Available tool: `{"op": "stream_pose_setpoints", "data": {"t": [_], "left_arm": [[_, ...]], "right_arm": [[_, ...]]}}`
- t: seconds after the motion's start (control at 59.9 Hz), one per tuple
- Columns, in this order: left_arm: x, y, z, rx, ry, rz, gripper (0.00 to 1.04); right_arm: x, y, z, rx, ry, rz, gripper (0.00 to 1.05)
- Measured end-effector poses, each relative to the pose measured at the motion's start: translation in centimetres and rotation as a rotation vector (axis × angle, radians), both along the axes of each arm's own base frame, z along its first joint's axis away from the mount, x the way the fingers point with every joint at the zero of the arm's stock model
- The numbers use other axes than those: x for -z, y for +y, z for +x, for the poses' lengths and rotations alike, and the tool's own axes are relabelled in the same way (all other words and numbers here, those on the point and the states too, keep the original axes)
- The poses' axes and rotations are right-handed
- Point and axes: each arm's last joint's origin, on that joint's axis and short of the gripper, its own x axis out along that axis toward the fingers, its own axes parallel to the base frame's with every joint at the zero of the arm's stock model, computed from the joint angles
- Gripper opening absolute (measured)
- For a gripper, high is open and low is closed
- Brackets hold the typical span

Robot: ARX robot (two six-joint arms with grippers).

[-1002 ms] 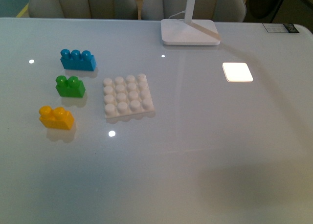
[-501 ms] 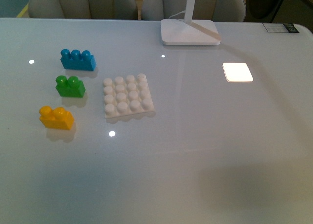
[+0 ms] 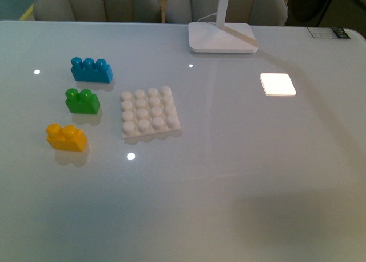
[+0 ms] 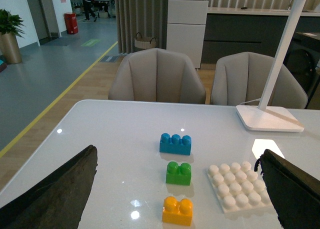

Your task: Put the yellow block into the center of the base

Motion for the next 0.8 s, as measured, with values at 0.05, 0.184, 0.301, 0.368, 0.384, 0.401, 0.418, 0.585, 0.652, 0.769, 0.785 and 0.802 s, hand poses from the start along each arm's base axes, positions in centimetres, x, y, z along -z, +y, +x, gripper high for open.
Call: {"op": "stream_pose_setpoints", "data": {"t": [0.05,0.184,0.301,0.368,0.384,0.401,0.418,0.585,0.652,0.769,0.785,0.802], "left_arm": [[0.0,0.0,0.0,0.000,0.000,0.000,0.97],[0.0,0.0,0.0,0.000,0.000,0.000,0.97],[0.1,-0.2,0.2,-0.044,0.222,-0.052,0.97],[0.2,-0.8,1.2,-0.032,0.388,-0.069,0.97],[0.1,-1.0,1.5,-0.030,0.396,-0.070,0.97],[0.0,-1.2,2.0,-0.023,0.404,-0.072,0.97],[0.0,-1.4,2.3,-0.019,0.407,-0.074,0.97],[-0.3,-2.7,5.5,0.002,0.404,-0.071,0.97],[0.0,-3.3,6.8,0.005,0.415,-0.061,0.97],[1.6,-4.5,9.8,0.000,0.453,-0.026,0.97],[2.1,-4.7,10.4,-0.002,0.463,-0.014,0.97],[2.4,-4.8,10.8,-0.002,0.470,-0.006,0.97]], "right_arm": [[0.0,0.0,0.0,0.000,0.000,0.000,0.86],[0.0,0.0,0.0,0.000,0.000,0.000,0.96],[0.0,0.0,0.0,0.000,0.000,0.000,0.96],[0.0,0.0,0.0,0.000,0.000,0.000,0.96],[0.0,0.0,0.0,0.000,0.000,0.000,0.96],[0.0,0.0,0.0,0.000,0.000,0.000,0.96],[0.0,0.0,0.0,0.000,0.000,0.000,0.96],[0.0,0.0,0.0,0.000,0.000,0.000,0.96],[0.0,0.0,0.0,0.000,0.000,0.000,0.96],[0.0,0.0,0.0,0.000,0.000,0.000,0.96],[0.0,0.0,0.0,0.000,0.000,0.000,0.96],[0.0,0.0,0.0,0.000,0.000,0.000,0.96]]}}
